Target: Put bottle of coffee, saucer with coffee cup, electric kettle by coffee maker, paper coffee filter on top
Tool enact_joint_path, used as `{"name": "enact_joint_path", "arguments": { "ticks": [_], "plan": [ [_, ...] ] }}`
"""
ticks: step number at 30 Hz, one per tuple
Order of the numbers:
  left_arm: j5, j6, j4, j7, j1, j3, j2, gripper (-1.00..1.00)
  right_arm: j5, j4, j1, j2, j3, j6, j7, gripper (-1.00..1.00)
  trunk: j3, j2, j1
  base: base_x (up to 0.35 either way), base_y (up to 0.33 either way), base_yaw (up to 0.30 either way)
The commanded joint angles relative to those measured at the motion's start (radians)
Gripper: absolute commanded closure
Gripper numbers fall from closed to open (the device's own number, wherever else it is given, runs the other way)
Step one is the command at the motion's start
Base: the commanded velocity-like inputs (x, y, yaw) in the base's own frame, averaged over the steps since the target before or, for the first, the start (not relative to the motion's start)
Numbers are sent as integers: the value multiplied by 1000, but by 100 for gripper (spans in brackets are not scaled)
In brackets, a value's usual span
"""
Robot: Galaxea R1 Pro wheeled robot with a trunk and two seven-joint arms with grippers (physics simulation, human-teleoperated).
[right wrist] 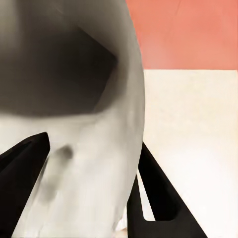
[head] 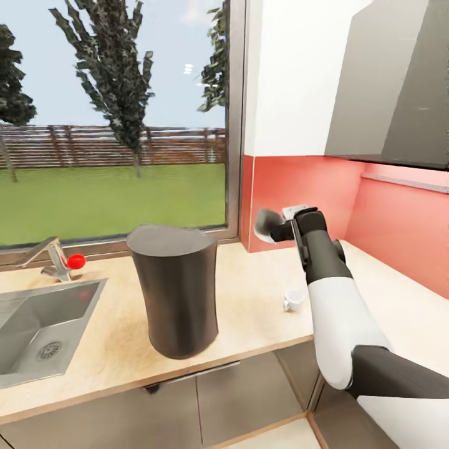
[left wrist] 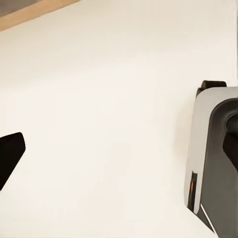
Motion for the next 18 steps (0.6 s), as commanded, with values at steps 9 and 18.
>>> {"name": "enact_joint_path", "arguments": {
  "ticks": [9,18],
  "plan": [
    [-3,-5,16,2,17,1,2,-100,-194,89,-2,1,150,3,14,100,3,-2,1,45,0,-59],
    [-5,-4,17,2,29,0,0,-100,-225,497,-361,1,179,33,8,100,3,-2,1,0,0,0]
  ]
}}
